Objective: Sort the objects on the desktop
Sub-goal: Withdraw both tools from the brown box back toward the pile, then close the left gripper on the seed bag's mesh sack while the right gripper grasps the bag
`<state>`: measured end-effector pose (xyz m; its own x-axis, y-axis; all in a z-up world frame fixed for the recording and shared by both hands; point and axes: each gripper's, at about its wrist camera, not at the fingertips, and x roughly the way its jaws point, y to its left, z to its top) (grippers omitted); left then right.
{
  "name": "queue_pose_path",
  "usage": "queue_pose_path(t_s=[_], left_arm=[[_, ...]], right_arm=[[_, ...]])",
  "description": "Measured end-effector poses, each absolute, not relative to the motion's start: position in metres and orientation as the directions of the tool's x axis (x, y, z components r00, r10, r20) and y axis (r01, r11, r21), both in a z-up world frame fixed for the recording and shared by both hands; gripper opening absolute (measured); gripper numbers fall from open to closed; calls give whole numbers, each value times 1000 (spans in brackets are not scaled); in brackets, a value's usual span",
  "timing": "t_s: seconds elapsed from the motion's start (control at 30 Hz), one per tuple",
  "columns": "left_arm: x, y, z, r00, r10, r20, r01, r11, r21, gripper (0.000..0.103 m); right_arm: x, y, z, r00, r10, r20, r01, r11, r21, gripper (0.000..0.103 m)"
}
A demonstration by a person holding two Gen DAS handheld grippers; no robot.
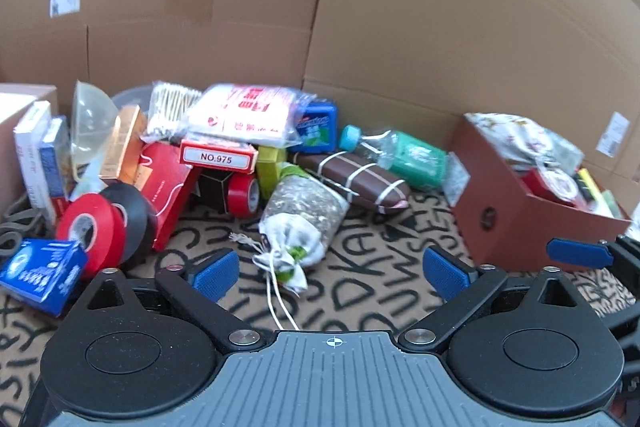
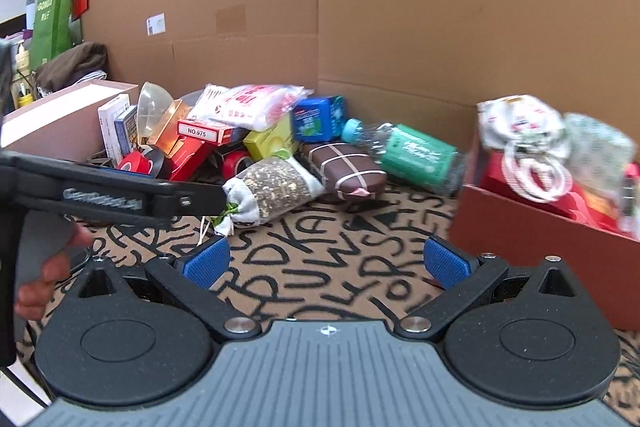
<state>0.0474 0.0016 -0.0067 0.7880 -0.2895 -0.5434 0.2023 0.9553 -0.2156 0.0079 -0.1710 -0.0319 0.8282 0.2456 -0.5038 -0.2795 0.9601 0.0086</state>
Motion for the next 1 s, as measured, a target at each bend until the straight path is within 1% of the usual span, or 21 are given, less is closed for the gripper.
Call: queue_pose_path(t_s=[0.2,0.23,0.4,0.5,0.57,0.6,0.63,0.67,0.8,1.0], left_arm=[[92,9,-24,746,-325,-581,197,941,-273,89],[97,9,-26,741,-326,-587,197,941,-274,86],[121,6,-35,712,-335,-617,218,941,-260,80],[129,5,-40,707,-320,-631,214,947,-240,79],[131,6,-43,707,-310,-636,211,950,-229,75],[131,6,-44,708,-301,-639,207,953,-220,70],[132,7,-45,709,-292,-641,204,956,-211,55],[132,7,-46,711,-284,-644,200,959,-202,54],[123,7,-42,711,-289,-641,214,957,-194,36],[90,3,-39,686,-336,-645,248,942,-227,34]], right_arm=[[45,-161,-54,783,287,-552,-302,951,66,103],[49,-159,-57,775,298,-558,-309,948,76,102],[65,-151,-71,743,330,-583,-335,937,102,102],[71,-148,-77,730,340,-593,-342,933,114,102],[72,-149,-80,726,338,-598,-338,934,118,102],[73,-150,-81,725,338,-601,-335,934,120,102],[73,-151,-81,725,336,-601,-331,935,123,102],[72,-152,-81,725,334,-602,-327,937,126,102],[67,-156,-80,732,328,-597,-316,940,129,102],[54,-168,-74,751,299,-588,-280,952,127,102]])
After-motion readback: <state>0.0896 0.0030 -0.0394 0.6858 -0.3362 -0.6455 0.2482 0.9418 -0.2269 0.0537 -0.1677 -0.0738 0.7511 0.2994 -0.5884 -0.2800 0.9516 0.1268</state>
